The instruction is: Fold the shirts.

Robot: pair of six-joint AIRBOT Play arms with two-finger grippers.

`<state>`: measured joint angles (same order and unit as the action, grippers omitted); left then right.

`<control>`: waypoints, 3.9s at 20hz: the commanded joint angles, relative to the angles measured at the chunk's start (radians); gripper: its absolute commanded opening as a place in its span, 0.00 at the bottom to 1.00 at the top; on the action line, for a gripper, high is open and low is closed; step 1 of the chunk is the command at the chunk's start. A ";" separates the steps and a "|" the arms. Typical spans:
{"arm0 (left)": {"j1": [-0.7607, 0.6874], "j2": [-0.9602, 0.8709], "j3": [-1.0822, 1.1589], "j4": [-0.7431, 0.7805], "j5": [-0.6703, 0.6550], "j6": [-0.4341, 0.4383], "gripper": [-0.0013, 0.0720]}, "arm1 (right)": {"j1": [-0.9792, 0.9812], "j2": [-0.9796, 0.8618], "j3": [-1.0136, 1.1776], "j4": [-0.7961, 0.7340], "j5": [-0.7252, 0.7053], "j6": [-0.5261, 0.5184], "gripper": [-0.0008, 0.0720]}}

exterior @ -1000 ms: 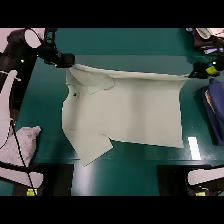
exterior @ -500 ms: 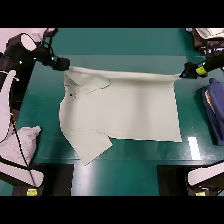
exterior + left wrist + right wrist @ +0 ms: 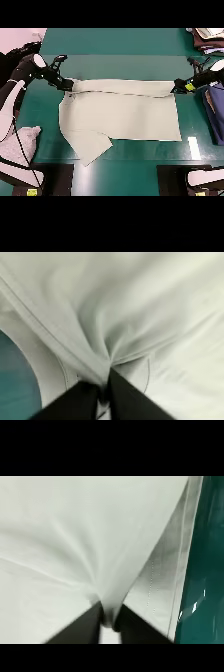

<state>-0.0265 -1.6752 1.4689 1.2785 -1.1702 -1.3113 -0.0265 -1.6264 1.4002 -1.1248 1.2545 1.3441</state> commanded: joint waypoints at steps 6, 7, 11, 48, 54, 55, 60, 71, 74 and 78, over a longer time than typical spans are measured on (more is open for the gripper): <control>0.088 0.100 -0.060 0.056 -0.214 -0.088 0.68 | -0.101 0.188 -0.042 0.006 0.070 0.002 0.57; 0.105 0.163 -0.118 0.057 -0.209 -0.109 0.68 | -0.119 0.218 -0.042 0.006 0.102 0.002 0.57; 0.106 0.446 -0.492 0.045 -0.147 -0.198 0.68 | -0.149 0.307 -0.042 0.006 0.136 0.001 0.57; 0.097 0.809 -1.031 -0.424 0.063 -0.068 0.05 | -0.505 0.565 -0.919 0.061 0.079 -0.107 0.57; 0.097 0.809 -1.030 -0.410 0.057 -0.068 0.05 | -0.359 0.566 -0.918 0.060 0.051 -0.103 0.31; 0.097 0.809 -1.029 -0.392 0.041 -0.068 0.05 | -0.346 0.566 -0.918 0.059 0.055 -0.104 0.18; 0.097 0.837 -0.942 -0.218 -0.124 -0.104 0.04 | -0.335 0.574 -0.844 -0.005 0.179 -0.108 0.03; 0.097 1.149 -0.879 -0.278 -0.378 -0.236 0.04 | -0.277 0.876 -0.708 -0.255 0.379 -0.041 0.03; 0.097 1.010 -0.798 -0.259 -0.192 -0.195 0.04 | -0.196 0.757 -0.572 -0.255 0.332 -0.005 0.03; 0.097 0.717 -0.655 -0.261 -0.046 -0.128 0.05 | -0.101 0.518 -0.379 -0.255 0.268 0.003 0.03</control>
<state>0.0700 -0.7914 0.7227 1.0122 -1.3476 -1.4876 -0.1894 -0.9714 0.8989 -1.3716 1.5700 1.3266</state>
